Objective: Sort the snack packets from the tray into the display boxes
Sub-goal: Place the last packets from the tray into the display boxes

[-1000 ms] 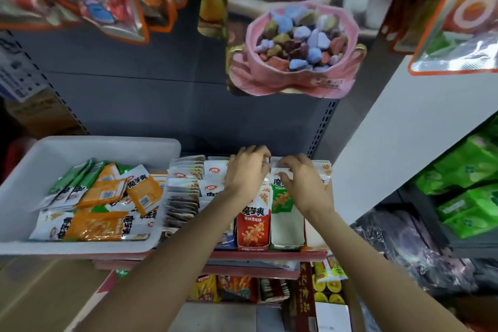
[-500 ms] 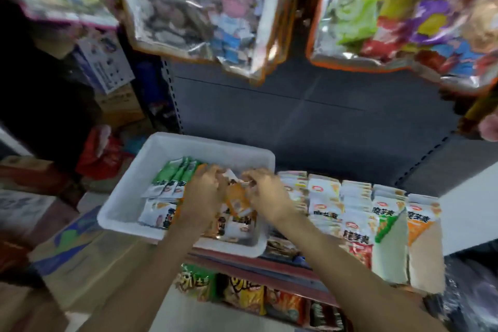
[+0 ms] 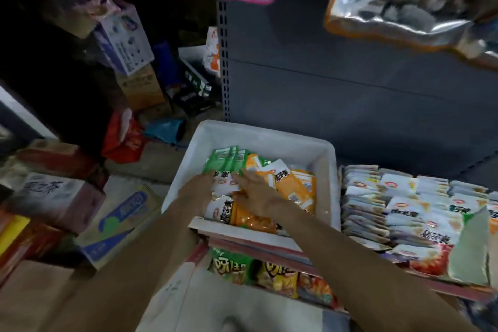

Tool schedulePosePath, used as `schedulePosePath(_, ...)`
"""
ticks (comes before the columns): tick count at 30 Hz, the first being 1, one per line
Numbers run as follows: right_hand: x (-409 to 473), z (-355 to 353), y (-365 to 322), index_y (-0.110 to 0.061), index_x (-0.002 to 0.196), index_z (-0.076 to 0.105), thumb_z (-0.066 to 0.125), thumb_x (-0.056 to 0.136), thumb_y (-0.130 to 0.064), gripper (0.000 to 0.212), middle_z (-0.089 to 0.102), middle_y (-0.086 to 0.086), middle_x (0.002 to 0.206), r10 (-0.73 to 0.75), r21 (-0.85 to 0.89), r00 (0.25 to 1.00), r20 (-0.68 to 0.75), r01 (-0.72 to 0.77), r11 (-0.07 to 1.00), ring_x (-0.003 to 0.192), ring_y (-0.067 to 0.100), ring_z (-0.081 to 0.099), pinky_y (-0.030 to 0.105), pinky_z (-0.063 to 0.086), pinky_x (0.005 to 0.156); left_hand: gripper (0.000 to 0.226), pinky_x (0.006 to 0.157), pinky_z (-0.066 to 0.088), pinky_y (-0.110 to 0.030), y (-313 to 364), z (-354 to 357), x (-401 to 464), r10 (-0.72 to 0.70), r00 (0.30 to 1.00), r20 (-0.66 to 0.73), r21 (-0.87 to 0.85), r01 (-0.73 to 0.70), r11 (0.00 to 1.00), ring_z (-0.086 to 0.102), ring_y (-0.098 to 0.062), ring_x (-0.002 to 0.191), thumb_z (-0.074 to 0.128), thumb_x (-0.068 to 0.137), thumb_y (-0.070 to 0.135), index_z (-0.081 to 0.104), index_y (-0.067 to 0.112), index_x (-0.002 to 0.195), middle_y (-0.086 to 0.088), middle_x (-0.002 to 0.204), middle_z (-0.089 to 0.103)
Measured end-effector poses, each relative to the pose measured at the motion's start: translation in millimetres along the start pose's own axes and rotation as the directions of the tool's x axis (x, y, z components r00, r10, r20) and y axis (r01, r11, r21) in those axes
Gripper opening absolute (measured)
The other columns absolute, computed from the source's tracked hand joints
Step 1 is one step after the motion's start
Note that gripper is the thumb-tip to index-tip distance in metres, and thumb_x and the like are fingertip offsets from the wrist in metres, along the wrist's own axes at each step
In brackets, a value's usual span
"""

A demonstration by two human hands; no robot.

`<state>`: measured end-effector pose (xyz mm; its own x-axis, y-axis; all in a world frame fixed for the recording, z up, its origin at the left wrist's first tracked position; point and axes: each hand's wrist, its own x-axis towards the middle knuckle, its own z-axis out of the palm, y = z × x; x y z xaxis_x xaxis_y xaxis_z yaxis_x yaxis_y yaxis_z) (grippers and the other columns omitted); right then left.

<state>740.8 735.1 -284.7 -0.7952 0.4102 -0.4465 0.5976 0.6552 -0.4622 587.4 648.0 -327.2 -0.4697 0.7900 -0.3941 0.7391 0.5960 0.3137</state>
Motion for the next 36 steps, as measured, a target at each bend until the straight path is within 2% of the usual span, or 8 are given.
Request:
schedulePosePath(5,5.2,4.9,-0.1,-0.029,0.151,0.012,0.036,0.101,-0.036,0.056,-0.006,-0.006,0.159,0.026,-0.039,0.998,0.056,-0.024,0.999,0.147,0.021,0.003,0.04,0.018,0.117,0.04,0.083,0.049,-0.036,-2.4,-4.1,-8.5,0.03,0.994,-0.104,0.155,-0.013,0.988,0.06,-0.028,0.105,0.042,0.097,0.009,0.053,0.024,0.131,-0.01,0.118,0.062)
schedulePosePath(9,8.6,5.2,1.3,-0.023,0.151,0.017,0.043,0.099,-0.031,0.058,0.006,0.0,0.159,0.022,0.05,1.0,0.019,-0.023,0.998,0.145,0.023,0.012,0.036,0.018,0.116,0.031,0.073,0.05,-0.037,8.0,-19.3,-23.9,0.08,0.954,-0.288,0.207,-0.02,0.978,0.065,-0.028,0.09,0.04,0.094,0.001,0.061,0.012,0.114,-0.01,0.098,0.066)
schedulePosePath(13,-5.4,-10.4,-0.1,-0.02,0.148,0.025,0.053,0.093,-0.012,0.062,0.031,0.004,0.151,0.017,0.276,0.945,-0.328,0.078,0.958,0.138,0.021,0.031,0.032,0.03,0.112,0.015,0.06,0.049,-0.038,35.9,-40.1,-42.6,0.21,0.827,-0.521,0.102,-0.183,0.978,0.063,-0.032,0.074,0.05,0.089,-0.004,0.061,0.003,0.097,-0.015,0.082,0.064)
schedulePosePath(17,-42.3,-36.5,15.0,-0.017,0.14,0.04,0.051,0.093,-0.006,0.05,0.041,0.004,0.144,-0.067,0.201,0.826,-0.56,0.214,0.956,0.133,0.017,0.036,0.017,0.026,0.107,0.018,0.06,0.05,-0.038,79.9,-57.5,-59.2,0.363,0.707,-0.607,0.103,-0.383,0.918,0.062,-0.031,0.072,0.063,0.08,-0.003,0.066,0.006,0.095,-0.013,0.081,0.067)
schedulePosePath(21,-79.5,-63.4,43.0,-0.007,0.103,0.065,0.054,0.093,-0.008,0.015,0.064,0.007,0.101,-0.038,0.216,0.77,-0.637,0.226,0.95,0.092,0.021,0.059,0.027,0.044,0.078,0.019,0.07,0.051,-0.038,134.8,-66.5,-70.7,0.421,0.593,-0.687,0.011,-0.57,0.821,0.063,-0.026,0.082,0.049,0.09,0.012,0.065,0.01,0.099,-0.006,0.09,0.069)
schedulePosePath(26,-144.0,-93.6,89.7,-0.022,0.083,0.061,0.055,0.093,-0.007,0.019,0.062,-0.009,0.08,0.109,0.459,0.688,-0.718,0.35,0.817,0.073,0.002,0.058,0.021,0.046,0.066,0.021,0.076,0.049,-0.03,210.4,-69.2,-75.0,0.227,0.717,-0.659,-0.351,-0.56,0.751,0.061,-0.017,0.083,0.061,0.09,0.017,0.062,0.007,0.109,-0.001,0.091,0.066)
schedulePosePath(31,-209.0,-112.3,150.4,-0.013,0.085,0.063,0.054,0.093,-0.003,0.015,0.062,0.0,0.077,0.208,0.509,0.62,-0.757,0.359,0.783,0.065,0.006,0.056,0.019,0.047,0.059,0.008,0.067,0.047,-0.022,297.7,-51.6,-81.9,0.318,0.756,-0.572,-0.431,-0.607,0.668,0.058,-0.013,0.07,0.064,0.087,0.009,0.067,0.006,0.093,0.0,0.076,0.062)
schedulePosePath(36,-263.6,-118.8,212.2,-0.014,0.087,0.062,0.056,0.091,-0.002,0.014,0.063,-0.008,0.077,0.319,0.522,0.501,-0.805,0.341,0.782,0.062,-0.003,0.058,0.012,0.045,0.058,0.007,0.072,0.053,-0.033,379.6,-18.6,-87.5,0.414,0.748,-0.519,-0.437,-0.648,0.624,0.068,-0.019,0.074,0.061,0.088,0.009,0.066,0.01,0.093,-0.005,0.083,0.071)
